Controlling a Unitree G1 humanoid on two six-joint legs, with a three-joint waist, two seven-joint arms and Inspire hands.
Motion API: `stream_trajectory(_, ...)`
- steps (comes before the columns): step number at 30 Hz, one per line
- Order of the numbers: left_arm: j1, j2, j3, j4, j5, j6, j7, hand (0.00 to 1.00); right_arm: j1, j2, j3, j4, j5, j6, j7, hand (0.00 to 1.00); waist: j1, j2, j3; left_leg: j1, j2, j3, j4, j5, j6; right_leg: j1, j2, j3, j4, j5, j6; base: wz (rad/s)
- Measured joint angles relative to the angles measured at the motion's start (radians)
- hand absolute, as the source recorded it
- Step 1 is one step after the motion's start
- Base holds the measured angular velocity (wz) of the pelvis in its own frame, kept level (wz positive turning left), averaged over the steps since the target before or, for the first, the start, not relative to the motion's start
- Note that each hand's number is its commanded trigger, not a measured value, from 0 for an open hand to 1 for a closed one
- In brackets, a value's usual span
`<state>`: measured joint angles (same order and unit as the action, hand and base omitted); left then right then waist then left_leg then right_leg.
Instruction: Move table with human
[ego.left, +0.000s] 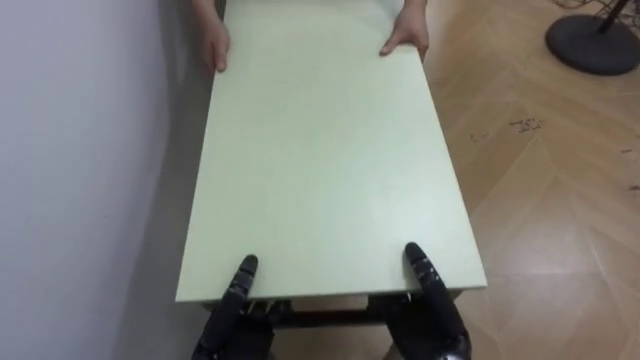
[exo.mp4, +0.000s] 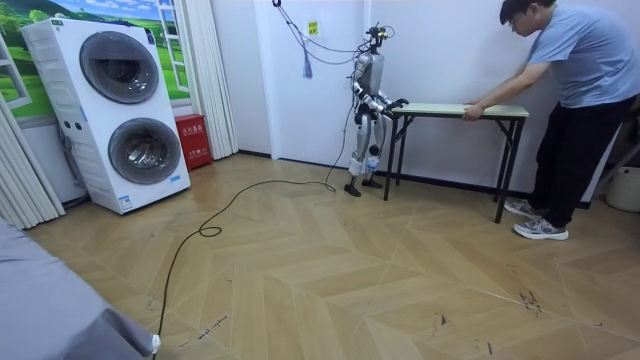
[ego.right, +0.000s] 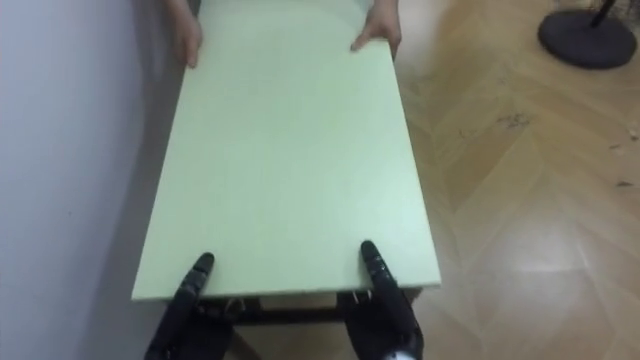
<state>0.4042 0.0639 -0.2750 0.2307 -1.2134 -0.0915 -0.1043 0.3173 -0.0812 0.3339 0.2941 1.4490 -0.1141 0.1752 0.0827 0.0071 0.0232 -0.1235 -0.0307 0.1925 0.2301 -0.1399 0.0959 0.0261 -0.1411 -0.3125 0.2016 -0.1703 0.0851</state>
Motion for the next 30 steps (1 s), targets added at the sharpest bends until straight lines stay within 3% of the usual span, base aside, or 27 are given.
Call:
stream_trajectory(8,-0.004,0.0,0.033,0.064,0.019,0.018,-0.09,1.0,-0.004,0.018,-0.005,0.04,-0.032,0.007,0.026,1.0,0.011,-0.007,-0.0037,0.026,0.003,0.021,-0.026,0.005,-0.003,0.013,0.004,0.011,-0.016,0.009,-0.001,-0.07)
stream_trajectory(17,-0.018,0.0,0.047,0.126,0.049,0.022,-0.13,1.0,-0.013,0.028,-0.005,0.083,-0.037,0.008,0.036,1.0,0.011,-0.006,-0.0043,0.061,0.002,0.018,-0.033,0.005,-0.004,0.046,0.005,0.016,-0.017,0.009,-0.001,0.0)
stream_trajectory(18,-0.021,-0.001,0.049,0.137,0.049,0.022,-0.135,0.96,-0.017,0.028,-0.005,0.088,-0.037,0.007,0.036,1.0,0.011,-0.004,-0.0036,0.062,0.002,0.017,-0.033,0.004,-0.005,0.046,0.006,0.017,-0.017,0.009,-0.001,-0.04)
stream_trajectory(19,-0.028,-0.001,0.052,0.143,0.049,0.022,-0.143,0.74,-0.024,0.029,-0.005,0.093,-0.037,0.007,0.036,1.0,0.012,-0.003,-0.0031,0.062,0.002,0.017,-0.034,0.004,-0.005,0.045,0.006,0.018,-0.017,0.009,-0.001,-0.04)
stream_trajectory(20,-0.031,-0.002,0.053,0.147,0.049,0.022,-0.144,0.67,-0.026,0.03,-0.005,0.095,-0.037,0.007,0.036,1.0,0.012,-0.003,-0.0031,0.062,0.002,0.017,-0.034,0.004,-0.005,0.044,0.006,0.019,-0.017,0.009,-0.001,0.0)
stream_trajectory(21,-0.036,-0.002,0.055,0.152,0.05,0.022,-0.145,0.58,-0.029,0.031,-0.005,0.099,-0.037,0.006,0.036,0.8,0.012,-0.004,-0.0034,0.062,0.002,0.017,-0.034,0.004,-0.005,0.044,0.006,0.019,-0.017,0.009,-0.001,0.0)
stream_trajectory(22,-0.04,-0.002,0.055,0.158,0.054,0.022,-0.145,0.24,-0.031,0.032,-0.006,0.102,-0.037,0.007,0.036,0.3,0.011,-0.004,-0.0038,0.062,0.002,0.017,-0.034,0.004,-0.005,0.045,0.006,0.019,-0.017,0.009,-0.001,0.0)
stream_trajectory(23,-0.042,-0.002,0.056,0.162,0.06,0.022,-0.148,0.06,-0.032,0.032,-0.007,0.102,-0.037,0.007,0.036,0.06,0.011,-0.003,-0.0033,0.062,0.002,0.017,-0.033,0.004,-0.005,0.045,0.006,0.018,-0.017,0.009,-0.001,0.0)
stream_trajectory(24,-0.042,-0.002,0.058,0.165,0.068,0.022,-0.151,0.0,-0.032,0.032,-0.007,0.103,-0.037,0.007,0.036,0.0,0.012,-0.003,-0.0036,0.062,0.002,0.017,-0.033,0.004,-0.005,0.045,0.006,0.018,-0.017,0.009,-0.001,0.0)
stream_trajectory(27,-0.056,0.027,0.054,0.184,0.208,0.019,-0.167,0.0,-0.033,0.022,-0.007,0.111,-0.042,0.013,0.056,0.0,0.011,0.001,-0.0039,0.062,0.002,0.018,-0.033,0.004,-0.005,0.046,0.006,0.021,-0.017,0.009,-0.001,0.0)
stream_trajectory(30,-0.081,0.05,0.049,0.207,0.318,0.025,-0.165,0.0,-0.033,-0.023,0.018,0.13,-0.12,0.036,0.126,0.0,0.006,0.012,-0.0047,0.064,0.002,0.022,-0.033,0.004,-0.005,0.046,0.006,0.029,-0.017,0.009,-0.001,-0.04)
